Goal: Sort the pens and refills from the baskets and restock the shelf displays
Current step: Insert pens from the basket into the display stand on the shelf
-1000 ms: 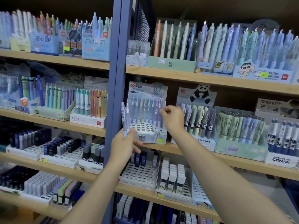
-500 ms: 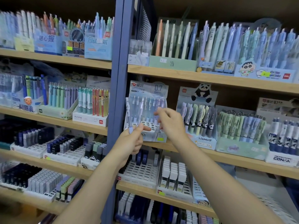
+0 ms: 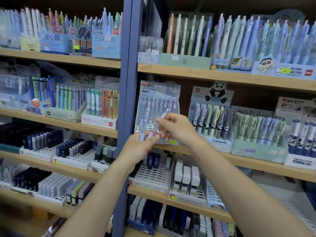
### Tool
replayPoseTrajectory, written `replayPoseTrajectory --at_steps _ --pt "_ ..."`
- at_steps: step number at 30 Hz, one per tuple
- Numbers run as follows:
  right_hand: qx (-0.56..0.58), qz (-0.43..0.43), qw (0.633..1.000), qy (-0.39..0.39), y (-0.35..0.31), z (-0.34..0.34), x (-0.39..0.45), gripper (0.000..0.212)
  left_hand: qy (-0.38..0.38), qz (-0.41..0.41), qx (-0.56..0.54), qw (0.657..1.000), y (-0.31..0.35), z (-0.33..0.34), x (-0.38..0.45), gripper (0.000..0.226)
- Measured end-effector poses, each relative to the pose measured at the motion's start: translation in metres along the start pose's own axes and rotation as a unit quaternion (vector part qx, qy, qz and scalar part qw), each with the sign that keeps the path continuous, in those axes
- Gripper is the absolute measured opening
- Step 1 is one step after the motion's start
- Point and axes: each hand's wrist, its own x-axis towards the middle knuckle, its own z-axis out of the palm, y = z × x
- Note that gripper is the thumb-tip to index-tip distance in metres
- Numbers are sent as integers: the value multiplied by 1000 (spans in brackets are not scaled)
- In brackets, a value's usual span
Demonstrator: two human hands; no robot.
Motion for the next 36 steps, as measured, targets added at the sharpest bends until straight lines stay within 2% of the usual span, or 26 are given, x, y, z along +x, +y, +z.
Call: replayPoseTrajectory --at_steps 4,8,10,14,17,23,29,36 --pt "59 18 998 -8 -1 -9 0 21 -3 -10 -34 999 1 -1 -4 39" --pt "114 23 993 -15 0 -17 -3 18 18 -4 -19 1000 2 3 -6 37" --pt "127 10 991 25 -2 -20 -4 19 32 1 1 999 3 10 -4 36" --pt "108 -34 977 183 -7 -38 1 16 70 -2 28 997 2 13 2 32" --pt "61 -65 968 233 -3 -47 9 14 76 5 67 995 -2 12 6 32" --pt "-54 -73 972 217 12 -46 27 15 62 -12 115 991 -11 13 12 37" --pt "-92 -47 974 200 18 -44 33 21 60 -14 109 992 -12 12 10 39" --pt "-140 -34 966 213 17 -39 49 17 58 -21 111 992 -11 10 10 40"
